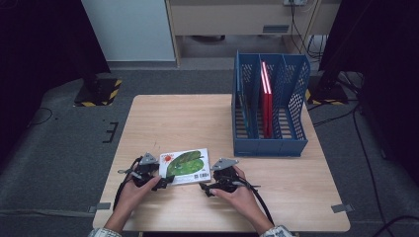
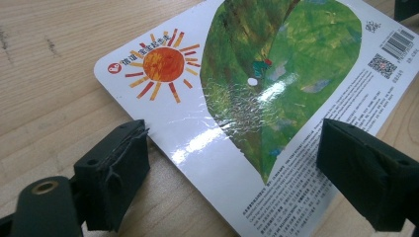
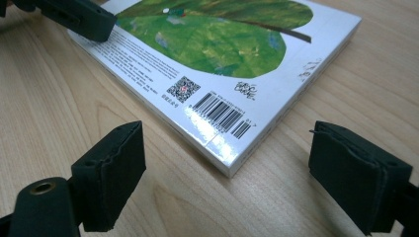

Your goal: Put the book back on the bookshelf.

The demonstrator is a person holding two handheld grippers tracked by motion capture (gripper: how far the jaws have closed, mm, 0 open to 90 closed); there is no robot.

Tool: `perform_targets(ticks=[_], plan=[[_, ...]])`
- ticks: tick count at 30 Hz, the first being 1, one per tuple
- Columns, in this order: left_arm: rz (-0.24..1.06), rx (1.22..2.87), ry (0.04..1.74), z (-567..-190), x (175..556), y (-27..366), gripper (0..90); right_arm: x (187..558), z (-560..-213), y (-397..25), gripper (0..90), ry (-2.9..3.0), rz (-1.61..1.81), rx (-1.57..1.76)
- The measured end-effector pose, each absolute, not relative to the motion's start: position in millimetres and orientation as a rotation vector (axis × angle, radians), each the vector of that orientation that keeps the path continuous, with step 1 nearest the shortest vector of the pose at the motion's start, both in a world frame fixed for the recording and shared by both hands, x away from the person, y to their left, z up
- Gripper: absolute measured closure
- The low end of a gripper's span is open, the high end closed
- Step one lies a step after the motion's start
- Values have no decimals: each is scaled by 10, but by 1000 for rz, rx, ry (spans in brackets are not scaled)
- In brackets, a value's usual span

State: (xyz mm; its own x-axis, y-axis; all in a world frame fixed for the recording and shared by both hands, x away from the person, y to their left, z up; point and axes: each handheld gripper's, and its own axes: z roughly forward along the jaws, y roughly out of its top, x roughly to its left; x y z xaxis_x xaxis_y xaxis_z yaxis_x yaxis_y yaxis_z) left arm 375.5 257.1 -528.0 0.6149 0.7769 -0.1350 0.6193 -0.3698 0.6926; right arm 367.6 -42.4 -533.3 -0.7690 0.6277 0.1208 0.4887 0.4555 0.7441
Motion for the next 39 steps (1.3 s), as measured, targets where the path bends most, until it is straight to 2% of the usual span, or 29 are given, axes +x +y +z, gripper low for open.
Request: perform_targets(ticks=[14, 31, 39], plan=[[246, 2128, 1026, -5285, 3727, 2446, 132, 3603, -5349, -429, 163, 2540, 1183, 978], [244, 2171, 982, -5247, 3509, 2232, 158, 3249, -5322, -594, 161, 2531, 1120, 1000], [262, 2166, 963, -5202, 3611, 2248, 118, 3276, -5341, -570, 130, 2519, 1111, 992]])
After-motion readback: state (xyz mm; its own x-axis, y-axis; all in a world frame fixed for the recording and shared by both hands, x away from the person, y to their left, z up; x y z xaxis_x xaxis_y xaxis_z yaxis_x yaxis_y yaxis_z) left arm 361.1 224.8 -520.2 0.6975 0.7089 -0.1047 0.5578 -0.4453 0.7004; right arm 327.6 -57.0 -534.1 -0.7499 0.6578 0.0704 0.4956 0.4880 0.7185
